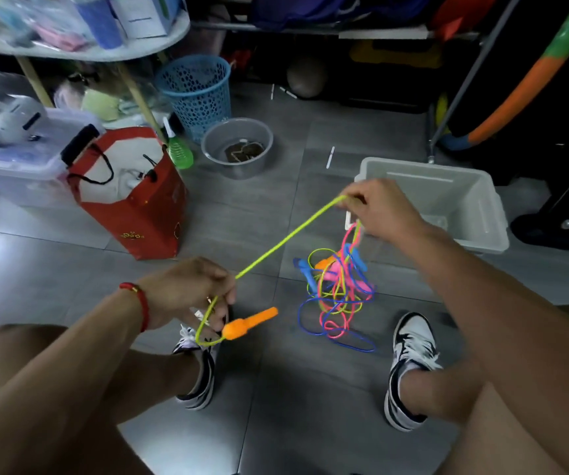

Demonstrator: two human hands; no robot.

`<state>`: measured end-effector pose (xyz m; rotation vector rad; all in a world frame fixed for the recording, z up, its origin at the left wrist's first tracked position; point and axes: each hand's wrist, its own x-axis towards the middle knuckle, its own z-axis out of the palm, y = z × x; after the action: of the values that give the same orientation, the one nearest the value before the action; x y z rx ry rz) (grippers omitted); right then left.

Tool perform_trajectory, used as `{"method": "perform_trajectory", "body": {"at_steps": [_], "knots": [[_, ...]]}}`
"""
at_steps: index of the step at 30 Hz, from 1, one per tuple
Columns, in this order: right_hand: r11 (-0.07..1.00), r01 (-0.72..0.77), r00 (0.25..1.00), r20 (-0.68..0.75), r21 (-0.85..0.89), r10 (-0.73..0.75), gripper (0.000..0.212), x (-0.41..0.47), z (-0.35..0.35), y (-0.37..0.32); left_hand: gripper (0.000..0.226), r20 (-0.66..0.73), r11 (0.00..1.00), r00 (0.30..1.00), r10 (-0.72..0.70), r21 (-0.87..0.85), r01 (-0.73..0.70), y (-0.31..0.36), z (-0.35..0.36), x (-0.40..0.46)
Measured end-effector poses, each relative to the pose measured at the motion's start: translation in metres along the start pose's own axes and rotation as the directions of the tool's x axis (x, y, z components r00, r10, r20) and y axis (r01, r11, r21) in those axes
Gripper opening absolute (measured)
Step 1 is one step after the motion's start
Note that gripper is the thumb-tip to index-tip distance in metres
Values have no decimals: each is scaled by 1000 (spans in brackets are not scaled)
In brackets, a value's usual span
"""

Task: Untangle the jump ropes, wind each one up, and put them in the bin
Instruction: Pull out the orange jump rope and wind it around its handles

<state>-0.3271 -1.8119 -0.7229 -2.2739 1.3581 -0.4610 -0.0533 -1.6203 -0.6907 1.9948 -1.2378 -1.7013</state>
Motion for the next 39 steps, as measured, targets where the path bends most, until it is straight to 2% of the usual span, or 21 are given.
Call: {"method": "perform_trajectory", "body": {"at_steps": [3,5,8,10,11,15,17,19,21,23,26,29,32,35,37,38,39], "knots": [[973,208,953,-244,96,-179,12,9,-19,-32,32,-29,999,999,38,-7,-38,-1,2,0],[969,234,942,-265,84,-205,12,18,-26,-31,32,-107,995,992,71,-63,-78,-1,-3,1],[992,59,997,-50,-112,-65,11,29,-20,-8,32,-147,986,987,60,-147,-82,-5,-6,4],[996,-41,999,28,-85,43,20,31,-12,-6,31,-125,981,991,45,-179,-68,-6,6,10],[998,-50,997,55,-45,52,24,33,-7,-9,31,-103,987,994,37,-155,-52,-8,15,15],[999,51,961,273,-8,-47,21,30,6,-38,7,69,991,991,-114,81,108,-7,41,30],[987,150,923,366,-55,-120,16,27,11,-49,16,172,952,963,-208,262,159,-7,44,36],[978,204,896,411,-46,-168,14,24,14,-57,33,171,908,950,-262,376,183,-7,46,43],[973,233,879,431,-10,-206,15,22,17,-63,31,118,909,975,-187,396,127,-8,48,49],[963,271,855,462,-12,-235,19,17,23,-67,18,8,929,999,35,369,-35,-4,50,55],[936,348,822,497,-52,-278,31,8,34,-72,18,-173,957,942,287,86,-276,11,53,59],[955,286,841,497,-74,-214,28,10,35,-62,28,-270,899,858,437,136,-415,19,46,56],[966,184,826,561,-182,-52,32,18,38,-28,31,-412,850,745,525,219,-478,25,33,50],[932,63,822,548,-357,154,27,19,49,5,33,-548,804,619,563,188,-565,26,20,45],[910,19,861,469,-414,196,27,21,53,14,32,-599,828,613,515,163,-536,23,19,43],[905,22,886,427,-425,179,25,24,52,13,29,-601,869,656,456,144,-473,22,20,41],[900,33,914,377,-434,148,21,27,48,9,25,-574,919,729,373,120,-376,19,19,39]]}}
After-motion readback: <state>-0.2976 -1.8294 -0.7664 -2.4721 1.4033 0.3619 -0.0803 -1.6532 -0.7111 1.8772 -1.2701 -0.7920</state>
